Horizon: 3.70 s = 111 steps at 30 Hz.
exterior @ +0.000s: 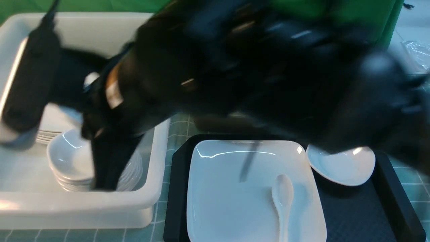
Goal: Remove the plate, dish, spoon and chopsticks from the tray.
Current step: Use the right arm to put the small plate into the large storage box on the left, then use the right arm to grab a small plate from the dinner plate, then use the right arm to put the small plate into the large storage box on the left
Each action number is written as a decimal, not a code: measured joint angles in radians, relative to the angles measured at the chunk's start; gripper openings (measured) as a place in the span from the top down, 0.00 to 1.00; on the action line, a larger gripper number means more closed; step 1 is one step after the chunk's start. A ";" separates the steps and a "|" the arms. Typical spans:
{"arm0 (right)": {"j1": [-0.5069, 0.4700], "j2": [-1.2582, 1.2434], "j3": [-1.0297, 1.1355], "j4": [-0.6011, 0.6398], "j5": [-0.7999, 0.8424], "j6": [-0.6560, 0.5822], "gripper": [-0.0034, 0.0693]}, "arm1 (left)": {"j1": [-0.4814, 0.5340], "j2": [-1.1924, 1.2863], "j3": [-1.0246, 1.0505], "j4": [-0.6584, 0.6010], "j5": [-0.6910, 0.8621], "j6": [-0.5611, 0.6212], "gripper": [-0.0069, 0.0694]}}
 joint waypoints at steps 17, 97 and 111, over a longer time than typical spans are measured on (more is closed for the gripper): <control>0.001 0.156 -0.079 -0.076 0.008 -0.044 0.19 | 0.000 -0.015 0.000 -0.041 0.018 0.028 0.89; -0.026 -0.316 0.341 -0.107 -0.136 -0.003 0.88 | 0.000 0.112 0.088 -0.072 -0.120 0.087 0.89; 0.013 0.094 0.107 -0.153 -0.255 -0.138 0.75 | 0.000 -0.034 0.082 -0.004 0.030 -0.002 0.89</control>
